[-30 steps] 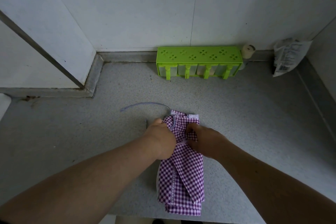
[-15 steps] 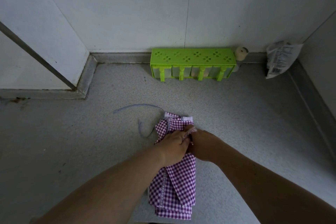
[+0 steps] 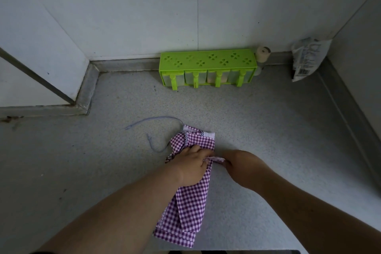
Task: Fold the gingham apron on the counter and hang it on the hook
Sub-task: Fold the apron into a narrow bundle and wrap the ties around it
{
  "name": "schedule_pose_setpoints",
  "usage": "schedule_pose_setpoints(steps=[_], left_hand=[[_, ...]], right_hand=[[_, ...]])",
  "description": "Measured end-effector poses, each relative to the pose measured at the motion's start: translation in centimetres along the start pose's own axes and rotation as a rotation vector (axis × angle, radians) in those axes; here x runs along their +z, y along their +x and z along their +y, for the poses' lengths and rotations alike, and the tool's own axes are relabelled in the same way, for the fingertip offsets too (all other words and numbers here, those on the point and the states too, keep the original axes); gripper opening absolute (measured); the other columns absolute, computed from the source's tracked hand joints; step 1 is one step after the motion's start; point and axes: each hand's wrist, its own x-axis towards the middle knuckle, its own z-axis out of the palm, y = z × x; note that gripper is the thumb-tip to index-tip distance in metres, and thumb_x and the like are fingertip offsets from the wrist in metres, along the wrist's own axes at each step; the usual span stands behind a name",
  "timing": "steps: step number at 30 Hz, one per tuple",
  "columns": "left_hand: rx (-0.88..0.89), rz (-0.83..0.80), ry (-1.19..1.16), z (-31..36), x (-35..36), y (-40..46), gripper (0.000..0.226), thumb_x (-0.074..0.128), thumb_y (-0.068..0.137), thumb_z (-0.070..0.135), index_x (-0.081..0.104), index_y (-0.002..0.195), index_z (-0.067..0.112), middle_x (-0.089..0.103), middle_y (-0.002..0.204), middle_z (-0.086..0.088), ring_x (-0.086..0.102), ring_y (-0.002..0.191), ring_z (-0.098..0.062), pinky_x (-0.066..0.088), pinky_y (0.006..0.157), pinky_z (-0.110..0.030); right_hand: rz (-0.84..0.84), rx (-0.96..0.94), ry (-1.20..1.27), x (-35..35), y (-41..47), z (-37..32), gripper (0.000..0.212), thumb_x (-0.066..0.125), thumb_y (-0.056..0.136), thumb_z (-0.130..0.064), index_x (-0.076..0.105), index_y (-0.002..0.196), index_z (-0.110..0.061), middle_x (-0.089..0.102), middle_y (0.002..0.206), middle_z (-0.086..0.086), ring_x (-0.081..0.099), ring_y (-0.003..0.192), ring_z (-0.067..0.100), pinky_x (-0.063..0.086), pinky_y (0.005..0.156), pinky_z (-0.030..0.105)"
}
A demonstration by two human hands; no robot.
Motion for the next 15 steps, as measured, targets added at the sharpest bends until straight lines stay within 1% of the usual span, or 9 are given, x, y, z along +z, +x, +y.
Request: schedule_pose_setpoints(steps=[1, 3, 6, 8, 10, 11, 13, 15], left_hand=[[0.001, 0.003, -0.004, 0.0, 0.0, 0.0, 0.047, 0.032, 0.112, 0.038, 0.032, 0.16, 0.039, 0.035, 0.155, 0.002, 0.03, 0.148, -0.025, 0.022, 0.128, -0.043], [0.003, 0.001, -0.002, -0.1, 0.1, 0.1, 0.047, 0.032, 0.112, 0.038, 0.034, 0.159, 0.04, 0.034, 0.155, 0.003, 0.029, 0.148, -0.025, 0.022, 0.128, -0.044], [0.008, -0.001, -0.007, 0.1, 0.0, 0.1, 0.046, 0.032, 0.113, 0.038, 0.035, 0.159, 0.037, 0.035, 0.155, 0.001, 0.03, 0.148, -0.025, 0.023, 0.127, -0.044], [0.023, 0.027, -0.011, 0.0, 0.0, -0.1, 0.045, 0.034, 0.112, 0.037, 0.039, 0.157, 0.035, 0.039, 0.153, 0.001, 0.033, 0.145, -0.024, 0.026, 0.125, -0.042], [0.052, 0.059, 0.034, -0.1, 0.4, -0.4, 0.04, 0.037, 0.112, 0.034, 0.047, 0.15, 0.033, 0.046, 0.148, 0.002, 0.04, 0.138, -0.023, 0.032, 0.12, -0.04], [0.067, 0.079, 0.072, -0.1, 0.7, -0.6, 0.037, 0.038, 0.111, 0.033, 0.051, 0.145, 0.033, 0.051, 0.145, 0.002, 0.044, 0.134, -0.024, 0.036, 0.117, -0.04], [0.087, 0.118, 0.126, 0.0, 1.1, -0.5, 0.03, 0.038, 0.11, 0.033, 0.056, 0.134, 0.03, 0.061, 0.136, 0.0, 0.051, 0.123, -0.025, 0.043, 0.107, -0.042], [0.078, 0.139, 0.137, 0.1, 1.2, -0.4, 0.026, 0.039, 0.11, 0.035, 0.056, 0.128, 0.027, 0.065, 0.13, -0.003, 0.055, 0.115, -0.025, 0.047, 0.1, -0.042]], right_hand=[[-0.001, 0.011, -0.018, 0.0, -0.2, 0.4, 0.025, 0.042, 0.107, -0.029, 0.066, 0.111, -0.03, 0.056, 0.087, -0.017, 0.056, 0.086, 0.008, 0.038, 0.069, 0.019], [-0.002, 0.03, -0.026, 0.1, -0.5, 1.2, 0.023, 0.042, 0.106, -0.03, 0.065, 0.104, -0.03, 0.057, 0.087, -0.013, 0.056, 0.084, 0.008, 0.037, 0.068, 0.021], [0.007, 0.068, 0.058, 0.2, -0.9, 1.4, 0.02, 0.045, 0.106, -0.033, 0.063, 0.098, -0.03, 0.06, 0.088, -0.011, 0.057, 0.083, 0.006, 0.044, 0.072, 0.023], [0.068, 0.104, 0.172, 0.0, -0.8, 0.9, 0.02, 0.049, 0.104, -0.037, 0.063, 0.094, -0.028, 0.062, 0.087, -0.007, 0.059, 0.08, 0.009, 0.05, 0.073, 0.028], [0.171, 0.145, 0.325, -0.3, -0.4, 0.0, 0.018, 0.057, 0.1, -0.038, 0.062, 0.088, -0.026, 0.064, 0.083, -0.002, 0.059, 0.073, 0.012, 0.048, 0.065, 0.029], [0.203, 0.165, 0.396, -0.5, 0.0, -0.6, 0.019, 0.06, 0.099, -0.038, 0.062, 0.086, -0.025, 0.065, 0.083, -0.001, 0.059, 0.071, 0.013, 0.048, 0.063, 0.031], [0.204, 0.226, 0.536, -0.8, 0.9, -1.8, 0.022, 0.062, 0.098, -0.04, 0.065, 0.085, -0.022, 0.07, 0.084, 0.002, 0.065, 0.074, 0.018, 0.054, 0.065, 0.035], [0.179, 0.26, 0.625, -0.9, 1.5, -2.9, 0.026, 0.063, 0.098, -0.043, 0.069, 0.086, -0.02, 0.072, 0.083, 0.003, 0.069, 0.074, 0.019, 0.058, 0.066, 0.036]])
